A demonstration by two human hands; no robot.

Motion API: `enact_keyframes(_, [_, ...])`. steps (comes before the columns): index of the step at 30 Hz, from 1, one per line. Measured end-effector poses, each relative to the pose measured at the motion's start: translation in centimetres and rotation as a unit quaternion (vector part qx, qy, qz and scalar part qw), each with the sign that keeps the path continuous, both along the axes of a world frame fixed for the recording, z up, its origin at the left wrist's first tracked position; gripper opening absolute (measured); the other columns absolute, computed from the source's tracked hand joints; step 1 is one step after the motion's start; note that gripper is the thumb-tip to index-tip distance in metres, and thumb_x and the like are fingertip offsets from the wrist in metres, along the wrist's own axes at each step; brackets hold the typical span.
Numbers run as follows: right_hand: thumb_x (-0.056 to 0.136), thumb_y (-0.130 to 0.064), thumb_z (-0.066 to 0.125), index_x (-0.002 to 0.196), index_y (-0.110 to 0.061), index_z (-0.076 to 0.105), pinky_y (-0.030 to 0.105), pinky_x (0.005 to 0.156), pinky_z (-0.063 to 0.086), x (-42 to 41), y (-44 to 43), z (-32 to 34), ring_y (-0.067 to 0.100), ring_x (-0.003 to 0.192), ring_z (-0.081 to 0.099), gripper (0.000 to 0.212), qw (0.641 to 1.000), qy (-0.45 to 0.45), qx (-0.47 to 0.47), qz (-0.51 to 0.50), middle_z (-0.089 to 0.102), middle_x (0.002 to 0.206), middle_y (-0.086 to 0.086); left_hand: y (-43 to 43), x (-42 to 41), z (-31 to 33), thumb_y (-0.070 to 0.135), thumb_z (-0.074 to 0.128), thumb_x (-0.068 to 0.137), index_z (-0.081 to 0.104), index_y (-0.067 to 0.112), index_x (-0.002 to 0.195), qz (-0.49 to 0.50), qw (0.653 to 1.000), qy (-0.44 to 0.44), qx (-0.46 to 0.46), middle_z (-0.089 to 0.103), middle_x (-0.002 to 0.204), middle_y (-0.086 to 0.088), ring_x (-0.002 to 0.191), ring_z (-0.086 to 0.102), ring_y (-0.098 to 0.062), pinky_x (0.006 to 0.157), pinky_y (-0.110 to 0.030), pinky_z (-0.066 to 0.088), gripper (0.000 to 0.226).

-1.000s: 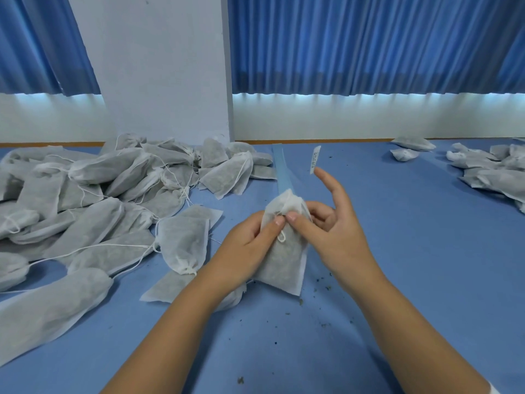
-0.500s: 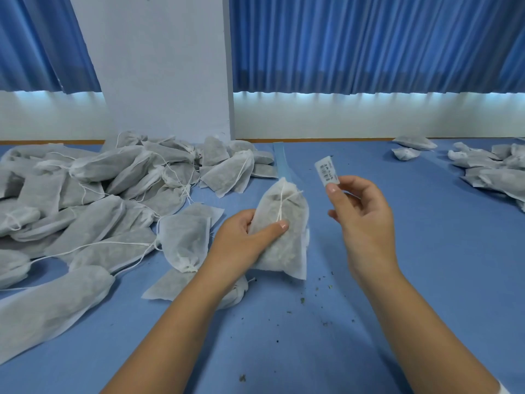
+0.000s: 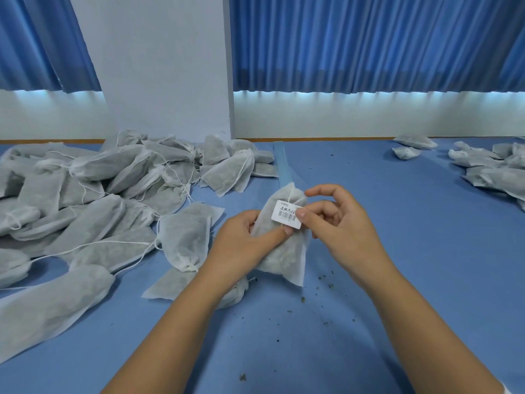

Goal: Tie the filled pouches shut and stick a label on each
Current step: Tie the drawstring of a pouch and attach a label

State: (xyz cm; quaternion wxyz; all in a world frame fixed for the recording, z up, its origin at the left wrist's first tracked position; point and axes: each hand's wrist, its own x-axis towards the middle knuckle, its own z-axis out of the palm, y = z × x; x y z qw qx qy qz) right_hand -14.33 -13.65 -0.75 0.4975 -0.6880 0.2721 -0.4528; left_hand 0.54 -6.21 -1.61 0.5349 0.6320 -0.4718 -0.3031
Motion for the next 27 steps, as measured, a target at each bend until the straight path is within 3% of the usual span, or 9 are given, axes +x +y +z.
enact_keyframes(3, [0.087,-0.013,0.070,0.099,-0.020,0.054,0.020,0.065,0.045,-0.1,-0.2,0.0,0.006,0.066,0.058,0.021,1.000,0.011,-0.001,-0.015,0.073,0.076,-0.003,0.0,0.1,0.0,0.049,0.080,0.064,0.074,0.018,0.101,-0.016,1.000,0.008,0.005,0.076,0.098,-0.003,0.096,0.072,-0.025,0.091,-0.055,0.054,0.048])
enact_keyframes(8, [0.085,-0.008,0.071,0.093,-0.020,0.051,0.012,0.057,0.041,0.1,-0.5,-0.4,-0.001,0.056,0.055,0.024,0.999,0.014,-0.003,-0.044,0.072,0.071,-0.007,-0.2,0.3,-0.4,0.030,0.084,0.077,0.074,0.024,0.101,-0.017,1.000,0.005,0.002,0.077,0.094,0.006,0.090,0.073,-0.014,0.088,-0.045,0.058,0.026])
enact_keyframes(14, [0.078,-0.014,0.078,0.088,-0.026,0.051,0.014,0.063,0.046,0.4,-0.4,-0.8,0.004,0.062,0.061,0.030,0.994,0.035,-0.044,-0.094,0.071,0.071,-0.007,0.1,-0.1,-0.3,0.039,0.083,0.072,0.072,0.023,0.102,-0.024,1.000,0.002,-0.005,0.076,0.094,0.005,0.090,0.073,-0.015,0.085,-0.042,0.059,0.036])
enact_keyframes(18, [0.076,-0.018,0.080,0.086,-0.029,0.051,0.016,0.063,0.045,0.6,-0.3,-1.0,0.005,0.060,0.060,0.032,0.993,0.036,-0.071,-0.092,0.069,0.069,-0.009,0.0,-0.3,-0.5,0.051,0.073,0.082,0.071,0.022,0.090,-0.006,1.000,0.001,-0.025,0.073,0.082,0.006,0.076,0.066,-0.006,0.069,-0.023,0.050,0.030])
enact_keyframes(21, [0.075,-0.020,0.082,0.086,-0.031,0.053,0.012,0.060,0.043,0.7,0.0,-1.2,0.004,0.061,0.058,0.033,0.991,0.043,-0.090,-0.094,0.068,0.073,-0.010,-0.3,-0.4,-0.7,0.038,0.060,0.097,0.062,0.025,0.071,0.026,0.998,0.019,-0.047,0.057,0.057,0.019,0.056,0.050,0.003,0.056,-0.012,0.038,0.029])
enact_keyframes(23, [0.071,-0.029,0.084,0.087,-0.032,0.054,0.010,0.062,0.042,0.7,0.0,-1.3,0.003,0.068,0.057,0.033,0.984,0.058,-0.099,-0.134,0.065,0.083,-0.014,-0.4,-0.4,-0.8,0.032,0.054,0.100,0.059,0.026,0.069,0.038,0.998,0.018,-0.055,0.054,0.056,0.022,0.056,0.049,0.003,0.054,-0.011,0.037,0.032])
enact_keyframes(25, [0.069,-0.038,0.083,0.090,-0.031,0.058,0.011,0.065,0.044,0.6,0.0,-1.1,0.001,0.074,0.058,0.034,0.981,0.069,-0.071,-0.168,0.063,0.094,-0.016,-0.4,-0.4,-0.7,0.032,0.053,0.101,0.064,0.023,0.075,0.042,0.997,0.037,-0.061,0.060,0.062,0.018,0.061,0.054,0.000,0.056,-0.012,0.041,0.029])
enact_keyframes(27, [0.072,-0.041,0.079,0.095,-0.025,0.065,0.015,0.063,0.048,0.4,-0.1,-0.6,0.001,0.077,0.065,0.031,0.991,0.045,0.039,-0.119,0.070,0.094,-0.010,-0.4,-0.5,-0.6,0.033,0.053,0.101,0.069,0.020,0.083,0.046,0.995,0.069,-0.063,0.068,0.072,0.012,0.067,0.060,-0.002,0.060,-0.015,0.045,0.027])
